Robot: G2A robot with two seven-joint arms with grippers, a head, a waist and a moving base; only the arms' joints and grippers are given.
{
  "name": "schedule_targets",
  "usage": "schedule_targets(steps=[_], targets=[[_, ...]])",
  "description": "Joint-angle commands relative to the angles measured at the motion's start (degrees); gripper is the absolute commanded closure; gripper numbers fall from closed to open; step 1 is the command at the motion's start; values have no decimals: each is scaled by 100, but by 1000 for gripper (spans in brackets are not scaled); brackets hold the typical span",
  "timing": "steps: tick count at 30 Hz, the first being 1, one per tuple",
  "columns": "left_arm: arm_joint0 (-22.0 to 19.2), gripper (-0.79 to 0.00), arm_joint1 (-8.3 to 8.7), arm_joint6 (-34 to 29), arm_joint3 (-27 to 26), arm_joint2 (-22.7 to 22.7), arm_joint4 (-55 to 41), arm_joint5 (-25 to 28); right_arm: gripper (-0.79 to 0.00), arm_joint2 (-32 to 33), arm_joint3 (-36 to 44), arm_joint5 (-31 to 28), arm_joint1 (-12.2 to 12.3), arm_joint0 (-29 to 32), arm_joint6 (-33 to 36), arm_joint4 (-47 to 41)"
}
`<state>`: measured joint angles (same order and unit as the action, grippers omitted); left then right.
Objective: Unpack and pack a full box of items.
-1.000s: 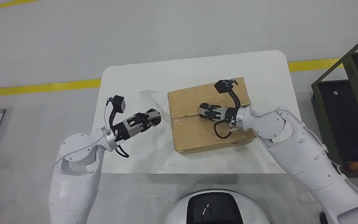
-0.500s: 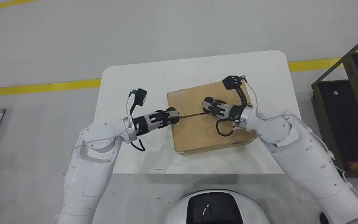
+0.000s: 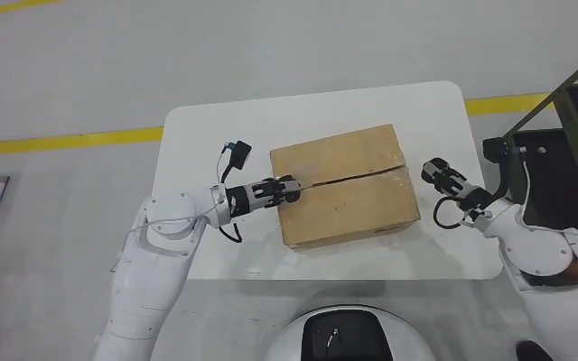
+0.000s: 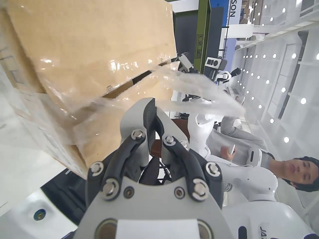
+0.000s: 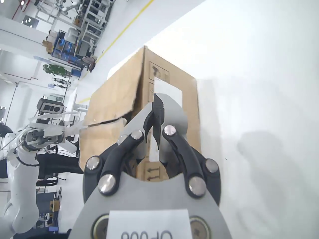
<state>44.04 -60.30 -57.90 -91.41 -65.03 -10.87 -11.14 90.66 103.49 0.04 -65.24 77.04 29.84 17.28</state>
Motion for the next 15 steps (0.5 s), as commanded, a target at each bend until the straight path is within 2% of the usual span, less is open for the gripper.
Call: schedule_targets(steps=[1,8,11,15], targets=[[-48,-3,-14,18,15,76,25,2,0,-119,-64,-72,-4,-23,91,-9],[-276,-28,-53,120,88,304,323,7,0,-538,-382,-297,-34,-305,209,-82],[-325,-132,-53,164,113,340,494,-29,0,-627,-390,-377,-39,-318,259,-130],[-330,-345,-48,185,111,326,538,-47,0,-692,-425,-419,-38,-352,314,-136]])
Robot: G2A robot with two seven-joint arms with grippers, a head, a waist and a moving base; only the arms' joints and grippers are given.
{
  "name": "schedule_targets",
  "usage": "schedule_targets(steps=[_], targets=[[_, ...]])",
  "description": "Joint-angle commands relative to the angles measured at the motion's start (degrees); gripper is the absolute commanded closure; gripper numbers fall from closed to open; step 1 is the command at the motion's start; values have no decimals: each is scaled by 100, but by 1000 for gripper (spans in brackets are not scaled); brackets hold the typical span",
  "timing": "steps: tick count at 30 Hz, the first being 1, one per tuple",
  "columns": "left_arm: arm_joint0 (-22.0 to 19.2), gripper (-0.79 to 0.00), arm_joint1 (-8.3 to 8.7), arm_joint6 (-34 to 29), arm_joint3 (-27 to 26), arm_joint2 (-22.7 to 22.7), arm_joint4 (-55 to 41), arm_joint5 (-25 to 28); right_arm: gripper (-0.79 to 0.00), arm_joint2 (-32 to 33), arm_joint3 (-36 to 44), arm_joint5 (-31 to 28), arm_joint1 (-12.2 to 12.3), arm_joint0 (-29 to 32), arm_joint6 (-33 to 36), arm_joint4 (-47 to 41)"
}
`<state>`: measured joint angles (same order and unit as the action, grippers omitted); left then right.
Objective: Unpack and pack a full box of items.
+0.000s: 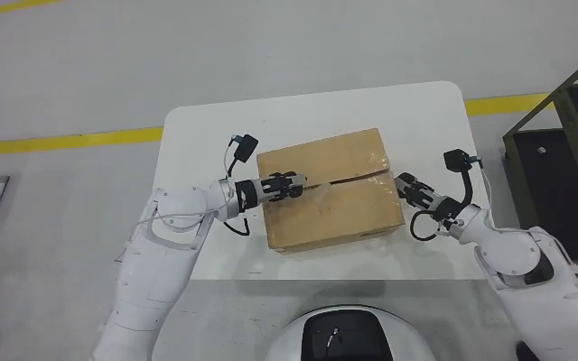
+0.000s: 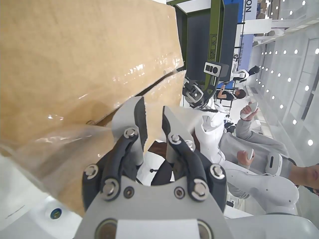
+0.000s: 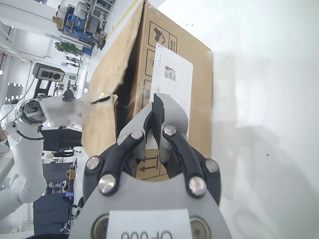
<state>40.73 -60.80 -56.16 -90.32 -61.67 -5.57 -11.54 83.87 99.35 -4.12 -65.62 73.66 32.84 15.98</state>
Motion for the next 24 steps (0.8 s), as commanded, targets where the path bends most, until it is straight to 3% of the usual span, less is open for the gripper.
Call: schedule_targets(steps=[1,2,3,12,13,16,20,24], targets=[[1,-403,4,25,-5,-14,37,-15,0,-31,-11,-13,0,-28,28,-5],[2,-643,5,35,-13,-32,11,-39,0,-49,-1,-23,1,-42,48,-4],[-7,-785,6,41,-46,-55,-14,-41,0,-60,10,-34,2,-56,60,1],[-8,-785,11,-35,-231,-244,-446,48,0,98,251,33,43,33,63,188],[2,-785,21,-58,-255,-308,-493,62,-58,183,323,27,56,67,69,216],[77,-785,64,-163,-284,-546,-663,73,-342,432,644,1,101,190,191,341],[241,-785,131,-263,-315,-930,-924,43,-446,711,1156,-59,152,326,370,474],[457,-785,208,-360,-398,-1318,-1076,41,-493,719,1638,-251,187,331,635,615]])
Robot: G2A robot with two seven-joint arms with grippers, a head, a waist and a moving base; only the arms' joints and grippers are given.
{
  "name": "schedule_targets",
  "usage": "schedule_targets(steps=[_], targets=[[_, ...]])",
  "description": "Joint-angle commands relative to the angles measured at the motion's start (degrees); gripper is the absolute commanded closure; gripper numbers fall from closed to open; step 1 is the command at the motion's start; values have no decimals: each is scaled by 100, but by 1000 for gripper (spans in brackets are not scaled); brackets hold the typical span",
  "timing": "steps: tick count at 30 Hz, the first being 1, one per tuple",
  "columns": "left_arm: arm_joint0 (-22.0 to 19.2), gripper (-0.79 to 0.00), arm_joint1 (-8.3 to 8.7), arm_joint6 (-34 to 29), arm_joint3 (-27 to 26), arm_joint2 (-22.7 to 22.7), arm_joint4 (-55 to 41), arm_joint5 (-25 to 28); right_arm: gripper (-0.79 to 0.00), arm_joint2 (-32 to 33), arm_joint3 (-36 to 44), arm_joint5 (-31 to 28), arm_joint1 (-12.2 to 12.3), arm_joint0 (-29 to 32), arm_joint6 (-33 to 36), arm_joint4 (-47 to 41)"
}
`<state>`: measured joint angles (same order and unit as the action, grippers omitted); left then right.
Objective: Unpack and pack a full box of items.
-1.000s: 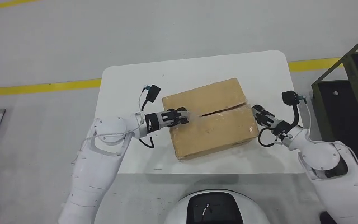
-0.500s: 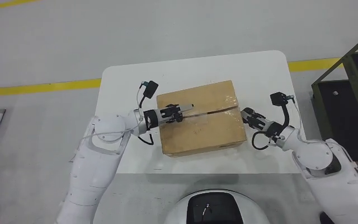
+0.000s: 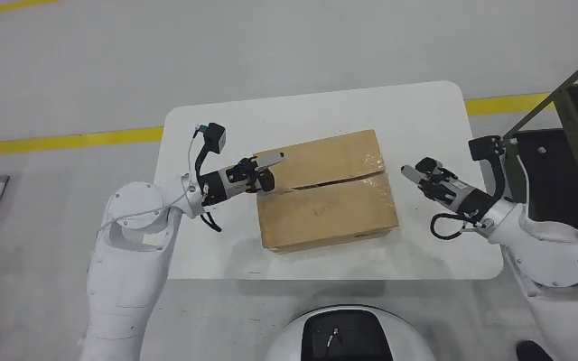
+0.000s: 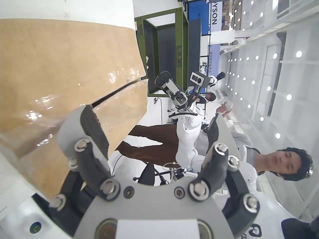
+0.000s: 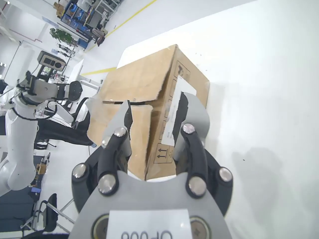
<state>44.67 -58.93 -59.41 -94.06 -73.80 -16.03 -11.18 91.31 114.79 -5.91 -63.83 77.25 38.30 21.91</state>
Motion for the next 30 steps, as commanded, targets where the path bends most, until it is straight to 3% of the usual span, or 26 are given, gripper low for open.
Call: schedule_targets(steps=[1,6,9,13,19,23,30], targets=[[125,-785,41,-70,-36,-195,-50,-3,-502,-54,151,-127,15,-75,161,63],[410,-785,126,-203,-138,-561,-122,-10,-443,-485,71,-414,36,-536,631,302],[573,-785,169,-228,-176,-703,-52,-17,-468,-911,-192,-479,22,-930,905,336],[758,-785,209,-235,-197,-785,20,-32,-379,-1342,-572,-213,-39,-1384,933,-71],[874,-785,236,-184,-269,-785,17,-15,-382,-1719,-1076,196,-84,-2203,1488,-378],[874,-785,251,-139,-289,-775,53,15,-388,-2134,-1314,457,-105,-2893,2187,-33],[909,-785,287,306,-269,-934,215,-99,-348,-2999,-1966,483,-235,-3978,2891,163]])
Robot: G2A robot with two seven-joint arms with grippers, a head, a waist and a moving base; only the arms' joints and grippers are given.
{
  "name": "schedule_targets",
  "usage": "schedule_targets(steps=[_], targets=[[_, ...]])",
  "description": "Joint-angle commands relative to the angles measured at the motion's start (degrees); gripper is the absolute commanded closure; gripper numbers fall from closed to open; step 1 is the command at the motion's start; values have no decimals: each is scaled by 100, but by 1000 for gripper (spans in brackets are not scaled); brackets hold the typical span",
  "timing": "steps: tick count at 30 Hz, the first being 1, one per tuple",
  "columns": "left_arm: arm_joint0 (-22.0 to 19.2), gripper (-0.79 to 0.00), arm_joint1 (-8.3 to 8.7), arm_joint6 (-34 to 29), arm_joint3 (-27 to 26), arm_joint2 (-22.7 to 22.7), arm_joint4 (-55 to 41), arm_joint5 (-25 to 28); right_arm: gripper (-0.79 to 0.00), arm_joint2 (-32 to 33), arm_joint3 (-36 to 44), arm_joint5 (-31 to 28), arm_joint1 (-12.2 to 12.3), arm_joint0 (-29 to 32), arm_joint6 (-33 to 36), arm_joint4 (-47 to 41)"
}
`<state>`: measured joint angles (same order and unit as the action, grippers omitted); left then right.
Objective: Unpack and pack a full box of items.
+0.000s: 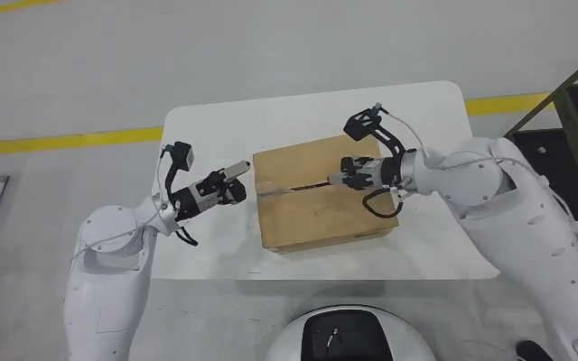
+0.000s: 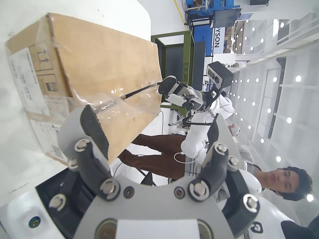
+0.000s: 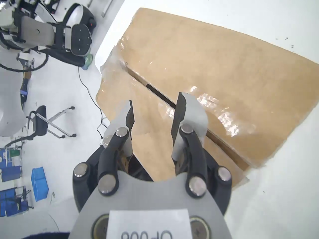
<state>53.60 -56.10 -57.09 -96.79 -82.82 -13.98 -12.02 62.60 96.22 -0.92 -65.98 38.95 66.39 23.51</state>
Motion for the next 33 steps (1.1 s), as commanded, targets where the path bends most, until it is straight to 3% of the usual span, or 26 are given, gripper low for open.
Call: schedule_targets(steps=[1,7,28,33], targets=[[31,-785,11,158,11,-66,45,-32,-348,-217,-202,-6,-44,-269,70,-1],[164,-785,39,596,-36,-247,157,-144,-348,-695,-561,-81,-172,-739,67,-118],[164,-785,39,596,-36,-247,157,-144,-314,-1877,-1373,64,-532,-1605,303,215],[164,-785,39,596,-36,-247,157,-144,-240,-2040,-1475,99,-605,-1725,327,288]])
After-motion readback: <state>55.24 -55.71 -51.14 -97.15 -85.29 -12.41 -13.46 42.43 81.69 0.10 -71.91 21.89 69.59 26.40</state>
